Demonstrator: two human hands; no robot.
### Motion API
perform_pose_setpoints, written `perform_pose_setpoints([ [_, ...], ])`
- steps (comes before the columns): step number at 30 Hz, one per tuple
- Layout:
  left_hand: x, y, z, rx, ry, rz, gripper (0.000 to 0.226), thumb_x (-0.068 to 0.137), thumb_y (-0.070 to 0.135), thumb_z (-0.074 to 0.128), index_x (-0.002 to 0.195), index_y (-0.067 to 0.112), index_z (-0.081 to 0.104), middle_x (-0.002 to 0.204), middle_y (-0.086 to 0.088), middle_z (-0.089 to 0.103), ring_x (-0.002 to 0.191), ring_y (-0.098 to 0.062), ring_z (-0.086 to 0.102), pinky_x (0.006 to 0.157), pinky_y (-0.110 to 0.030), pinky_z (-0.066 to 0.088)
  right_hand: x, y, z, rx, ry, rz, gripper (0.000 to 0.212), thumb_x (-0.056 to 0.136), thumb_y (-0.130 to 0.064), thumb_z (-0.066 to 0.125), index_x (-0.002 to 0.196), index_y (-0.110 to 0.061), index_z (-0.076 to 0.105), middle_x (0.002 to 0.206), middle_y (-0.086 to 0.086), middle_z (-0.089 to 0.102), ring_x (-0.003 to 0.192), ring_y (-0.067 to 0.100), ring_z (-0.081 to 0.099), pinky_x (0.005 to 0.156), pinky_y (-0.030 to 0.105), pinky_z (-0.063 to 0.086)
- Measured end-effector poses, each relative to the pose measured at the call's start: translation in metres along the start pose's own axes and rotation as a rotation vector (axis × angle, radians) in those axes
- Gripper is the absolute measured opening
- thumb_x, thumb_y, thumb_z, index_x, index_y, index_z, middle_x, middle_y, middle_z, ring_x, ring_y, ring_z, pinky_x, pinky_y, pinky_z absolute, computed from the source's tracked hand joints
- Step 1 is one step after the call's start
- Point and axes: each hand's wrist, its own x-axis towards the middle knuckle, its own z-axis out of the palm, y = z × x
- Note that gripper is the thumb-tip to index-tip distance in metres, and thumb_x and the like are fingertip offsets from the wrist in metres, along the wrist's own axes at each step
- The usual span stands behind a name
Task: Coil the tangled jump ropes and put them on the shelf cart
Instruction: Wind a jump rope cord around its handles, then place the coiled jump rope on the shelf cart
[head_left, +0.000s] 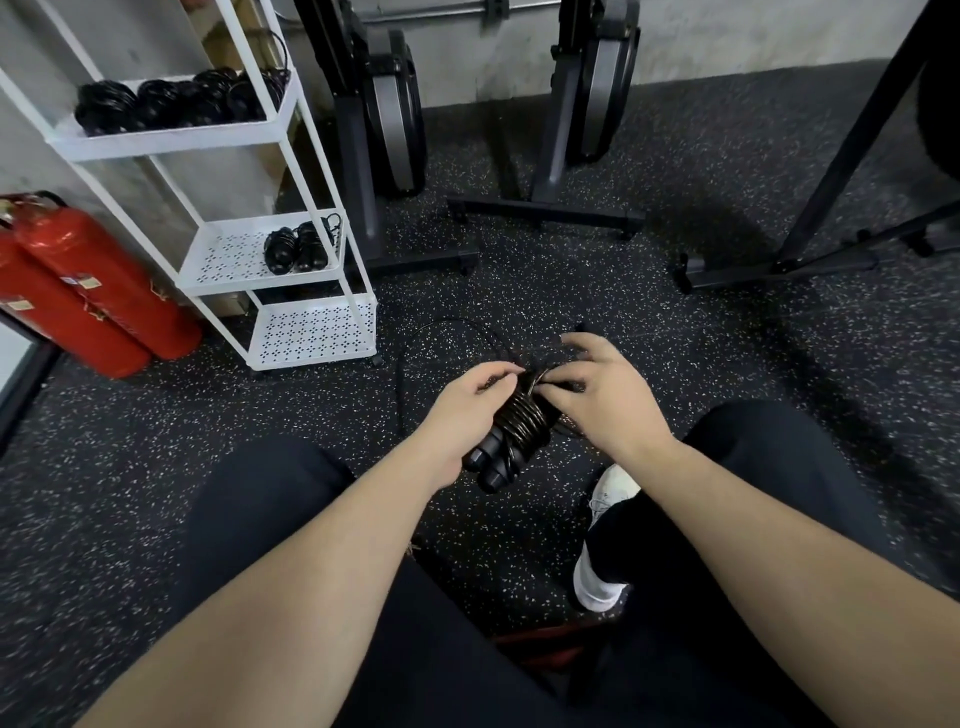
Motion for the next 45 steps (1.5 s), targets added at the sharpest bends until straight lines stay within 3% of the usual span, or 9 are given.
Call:
perform_pose_setpoints([
  [4, 0.0, 0.001, 0.0, -0.039, -0.02, -0.014, 0.016, 0.101, 0.035, 0.065, 0.115, 0.042, 0.068, 0.116, 0.0, 0.073, 0.102, -0.021, 0.073, 0.09, -0.044, 0.061, 0.006, -0.001, 0.005, -0.308, 0.082, -0.236, 0.016, 0.095, -0.025, 0.067, 0.1, -0.013, 0.077, 0.128, 0.0, 0.06, 0.115, 0.027, 0.054, 0.104, 0.051, 0.043],
  [9, 0.005, -0.002, 0.002, 0.06, -0.075, -0.023, 0.076, 0.085, 0.022, 0.08, 0.144, 0.049, 0.04, 0.125, 0.006, 0.065, 0.106, -0.017, 0.069, 0.091, -0.042, 0.059, 0.012, -0.004, 0.013, -0.558, 0.165, -0.274, 0.027, 0.098, -0.033, 0.052, 0.103, -0.016, 0.072, 0.119, 0.001, 0.058, 0.112, 0.028, 0.055, 0.105, 0.055, 0.039],
  [12, 0.009, -0.008, 0.005, 0.165, -0.008, -0.005, 0.08, 0.087, 0.011, 0.072, 0.149, 0.045, 0.035, 0.122, 0.004, 0.063, 0.1, -0.014, 0.065, 0.082, -0.033, 0.056, 0.016, -0.013, 0.014, -0.666, -0.042, -0.192, 0.032, 0.099, -0.038, 0.045, 0.112, -0.019, 0.067, 0.122, 0.002, 0.057, 0.116, 0.027, 0.051, 0.098, 0.05, 0.04],
  [18, 0.031, -0.023, 0.004, 0.385, 0.023, 0.017, 0.082, 0.085, 0.013, 0.071, 0.154, 0.041, 0.036, 0.14, 0.001, 0.054, 0.113, -0.021, 0.06, 0.091, -0.036, 0.054, 0.03, -0.021, 0.019, -0.276, -0.475, 0.259, 0.027, 0.097, -0.052, 0.047, 0.091, -0.027, 0.054, 0.094, -0.003, 0.066, 0.089, 0.019, 0.06, 0.068, 0.031, 0.044],
  [24, 0.075, -0.019, -0.007, 0.347, 0.106, 0.049, 0.08, 0.093, 0.011, 0.064, 0.157, 0.047, 0.031, 0.147, -0.001, 0.046, 0.088, -0.008, 0.056, 0.062, -0.019, 0.047, 0.061, -0.031, 0.04, 0.203, -0.259, 0.369, 0.029, 0.095, -0.043, 0.065, 0.092, -0.015, 0.07, 0.078, -0.002, 0.069, 0.068, 0.015, 0.061, 0.057, 0.029, 0.042],
  [34, 0.14, -0.007, -0.093, 0.407, 0.264, 0.109, 0.077, 0.093, 0.013, 0.065, 0.158, 0.039, 0.031, 0.144, 0.001, 0.051, 0.122, -0.02, 0.057, 0.098, -0.028, 0.044, 0.133, -0.072, 0.117, 0.507, -0.076, 0.362, 0.026, 0.091, -0.027, 0.074, 0.076, -0.021, 0.053, 0.076, -0.006, 0.062, 0.066, 0.009, 0.051, 0.055, 0.021, 0.037],
  [38, 0.168, -0.002, -0.151, 0.422, 0.297, 0.056, 0.074, 0.087, 0.015, 0.079, 0.148, 0.026, 0.04, 0.127, 0.0, 0.062, 0.089, -0.023, 0.069, 0.072, -0.03, 0.051, 0.174, -0.09, 0.145, 0.592, -0.119, 0.39, 0.018, 0.089, -0.023, 0.075, 0.091, -0.023, 0.058, 0.085, -0.005, 0.064, 0.068, 0.009, 0.052, 0.062, 0.026, 0.041],
  [42, 0.196, -0.006, -0.213, 0.371, 0.381, 0.0, 0.073, 0.08, 0.014, 0.084, 0.142, 0.023, 0.046, 0.124, -0.008, 0.063, 0.107, -0.044, 0.067, 0.088, -0.05, 0.055, 0.218, -0.113, 0.173, 0.585, -0.21, 0.364, 0.02, 0.093, -0.02, 0.068, 0.111, -0.024, 0.059, 0.073, -0.004, 0.058, 0.059, 0.01, 0.049, 0.058, 0.028, 0.042],
  [45, 0.216, -0.008, -0.262, 0.262, 0.497, -0.03, 0.078, 0.078, 0.02, 0.089, 0.144, 0.026, 0.048, 0.13, -0.003, 0.047, 0.102, -0.027, 0.062, 0.097, -0.045, 0.055, 0.243, -0.125, 0.197, 0.557, -0.277, 0.369, 0.019, 0.097, -0.02, 0.062, 0.115, -0.025, 0.058, 0.073, -0.005, 0.06, 0.054, 0.005, 0.052, 0.054, 0.022, 0.042],
])
